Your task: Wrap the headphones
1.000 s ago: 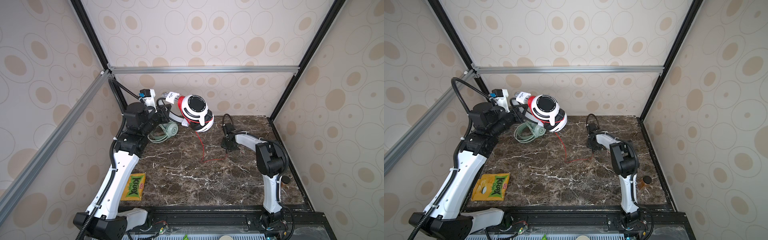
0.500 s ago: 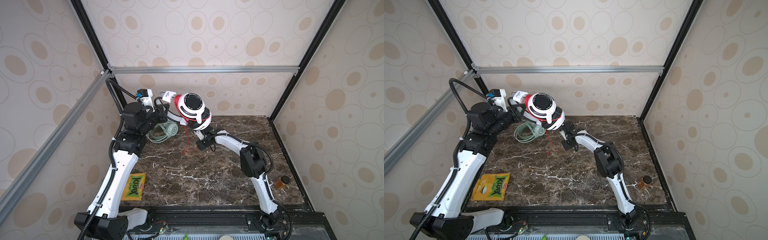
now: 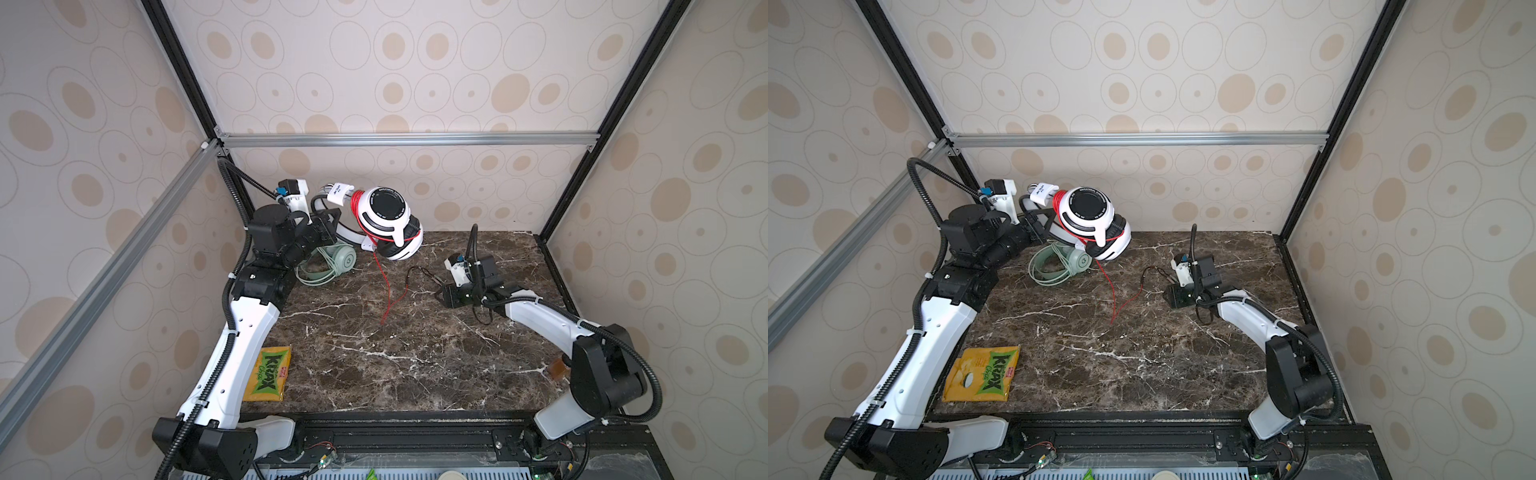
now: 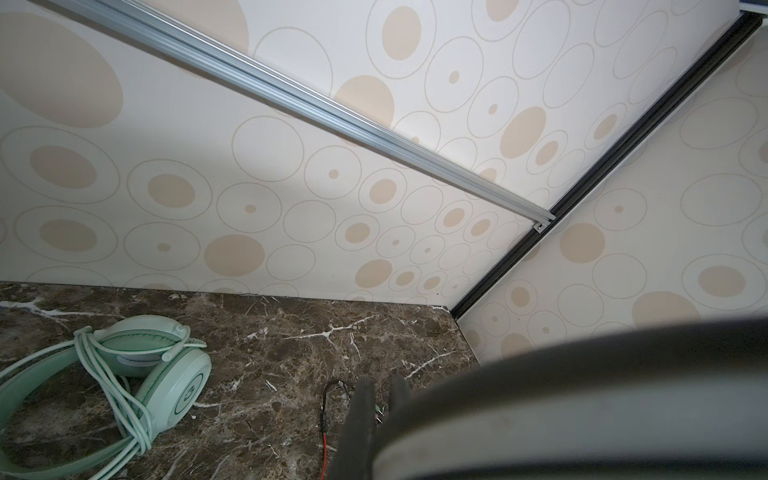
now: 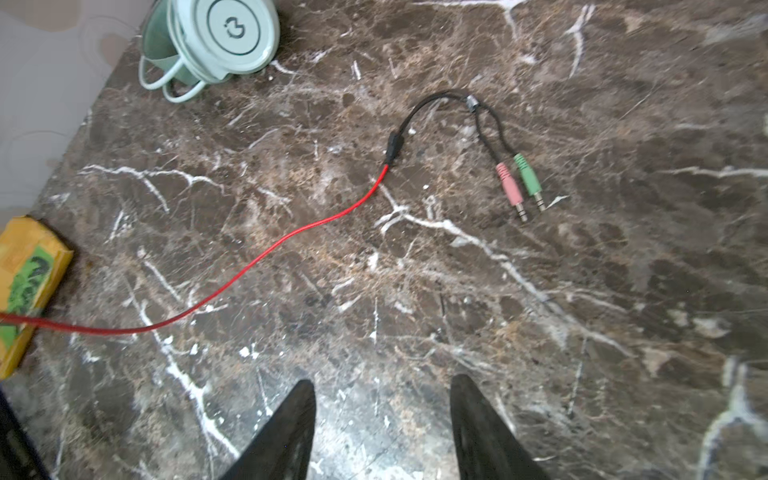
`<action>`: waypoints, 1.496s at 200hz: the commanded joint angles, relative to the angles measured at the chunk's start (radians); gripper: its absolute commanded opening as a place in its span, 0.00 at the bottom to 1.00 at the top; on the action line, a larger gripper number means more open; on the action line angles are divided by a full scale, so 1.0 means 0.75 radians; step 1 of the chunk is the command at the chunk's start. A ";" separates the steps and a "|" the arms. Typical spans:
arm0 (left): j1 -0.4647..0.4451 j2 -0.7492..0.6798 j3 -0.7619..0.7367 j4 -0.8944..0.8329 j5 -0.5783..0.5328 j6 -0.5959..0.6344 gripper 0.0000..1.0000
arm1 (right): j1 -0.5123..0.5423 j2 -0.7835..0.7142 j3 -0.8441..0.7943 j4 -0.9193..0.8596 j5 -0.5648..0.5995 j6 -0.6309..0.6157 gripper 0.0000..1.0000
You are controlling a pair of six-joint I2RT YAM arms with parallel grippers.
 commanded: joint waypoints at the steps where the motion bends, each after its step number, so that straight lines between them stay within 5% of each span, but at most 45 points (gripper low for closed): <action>1: 0.010 0.015 0.013 0.129 0.045 -0.081 0.00 | 0.010 -0.067 -0.136 0.180 -0.171 0.067 0.55; 36: 0.009 0.016 0.001 0.145 0.062 -0.091 0.00 | 0.020 -0.092 -0.257 0.461 -0.378 0.130 0.56; 96: 0.009 0.007 0.008 0.126 0.034 -0.068 0.00 | 0.131 0.159 -0.044 0.767 -0.567 0.248 0.56; 175: 0.010 0.009 0.009 0.132 0.049 -0.078 0.00 | 0.236 0.387 0.023 1.240 -0.544 0.464 0.58; 299: 0.011 -0.003 0.009 0.136 0.068 -0.088 0.00 | 0.344 0.646 0.098 1.528 -0.559 0.705 0.53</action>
